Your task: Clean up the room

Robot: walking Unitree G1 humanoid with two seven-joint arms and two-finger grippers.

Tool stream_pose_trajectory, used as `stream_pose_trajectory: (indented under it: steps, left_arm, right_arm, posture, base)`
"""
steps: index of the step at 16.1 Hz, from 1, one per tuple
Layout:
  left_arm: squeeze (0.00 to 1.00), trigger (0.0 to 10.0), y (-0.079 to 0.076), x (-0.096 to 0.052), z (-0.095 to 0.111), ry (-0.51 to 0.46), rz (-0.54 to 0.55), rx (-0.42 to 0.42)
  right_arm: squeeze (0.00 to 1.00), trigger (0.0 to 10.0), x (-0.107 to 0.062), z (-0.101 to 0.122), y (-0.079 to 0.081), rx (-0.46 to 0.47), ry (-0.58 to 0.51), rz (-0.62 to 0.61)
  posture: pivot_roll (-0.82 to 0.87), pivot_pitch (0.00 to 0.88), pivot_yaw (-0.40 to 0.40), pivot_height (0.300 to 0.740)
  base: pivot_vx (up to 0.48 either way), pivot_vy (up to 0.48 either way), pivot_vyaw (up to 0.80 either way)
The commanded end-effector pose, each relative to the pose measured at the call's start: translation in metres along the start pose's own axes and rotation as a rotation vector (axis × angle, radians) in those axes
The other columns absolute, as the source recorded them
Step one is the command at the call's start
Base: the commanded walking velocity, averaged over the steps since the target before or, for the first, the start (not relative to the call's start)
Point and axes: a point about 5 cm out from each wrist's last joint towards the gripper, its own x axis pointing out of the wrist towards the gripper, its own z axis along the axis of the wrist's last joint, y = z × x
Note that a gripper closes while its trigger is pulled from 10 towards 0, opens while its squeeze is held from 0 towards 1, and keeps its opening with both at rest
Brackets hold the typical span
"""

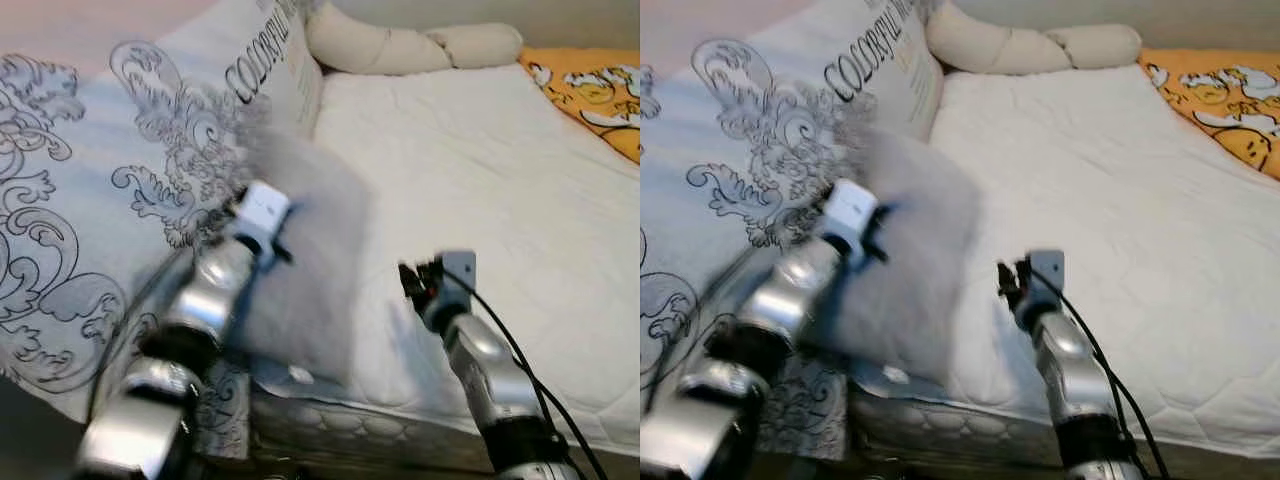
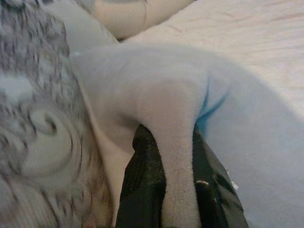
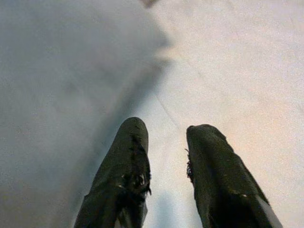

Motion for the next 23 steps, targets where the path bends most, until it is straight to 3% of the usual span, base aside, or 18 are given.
stream_pose_trajectory:
  steps: [1, 6, 9, 12, 14, 16, 19, 23]
  left_arm:
    - [0.0, 10.0, 0.009, 0.006, 0.022, -0.087, 0.007, 0.073]
    - [0.0, 10.0, 0.017, 0.018, 0.045, -0.131, -0.047, 0.154]
    - [0.0, 10.0, 0.004, 0.027, 0.053, -0.124, -0.16, 0.065]
    - [0.0, 10.0, 0.006, 0.03, 0.051, -0.067, -0.144, 0.186]
    - [0.0, 10.0, 0.013, 0.031, 0.043, 0.012, -0.127, 0.289]
    - [0.0, 10.0, 0.025, 0.029, 0.034, 0.096, -0.063, 0.32]
    - [0.0, 10.0, 0.04, 0.027, 0.03, 0.136, 0.088, 0.258]
    - [0.0, 10.0, 0.036, 0.026, 0.02, 0.161, 0.115, 0.242]
  right_arm:
    - [1.0, 10.0, 0.0, 0.004, 0.006, -0.037, -0.025, 0.049]
    - [1.0, 10.0, -0.014, 0.007, 0.012, -0.082, -0.041, 0.274]
    - [1.0, 10.0, -0.019, 0.006, 0.012, -0.128, -0.009, 0.346]
    - [1.0, 10.0, -0.022, 0.009, 0.014, -0.131, -0.011, 0.392]
    - [1.0, 10.0, -0.027, 0.009, 0.017, -0.205, 0.011, 0.434]
    - [1.0, 10.0, -0.033, 0.013, 0.019, -0.206, -0.016, 0.489]
    - [1.0, 10.0, -0.038, 0.021, 0.015, -0.223, -0.061, 0.508]
    - [1.0, 10.0, -0.045, 0.029, 0.013, -0.211, -0.112, 0.559]
  posture:
    - [-0.01, 0.0, 0.104, 0.74]
    - [-0.02, 0.0, 0.117, 0.74]
    - [-0.04, 0.0, 0.131, 0.74]
    - [-0.04, 0.0, 0.137, 0.74]
    - [-0.05, 0.0, 0.142, 0.74]
    - [-0.05, 0.0, 0.147, 0.74]
    - [-0.06, 0.0, 0.148, 0.74]
    - [-0.05, 0.0, 0.143, 0.74]
  base:
    - [0.0, 0.0, 0.0]
    - [0.0, 0.0, 0.0]
    - [0.0, 0.0, 0.0]
    - [0.0, 0.0, 0.0]
    - [0.0, 0.0, 0.0]
    - [0.0, 0.0, 0.0]
    - [0.0, 0.0, 0.0]
    - [0.0, 0.0, 0.0]
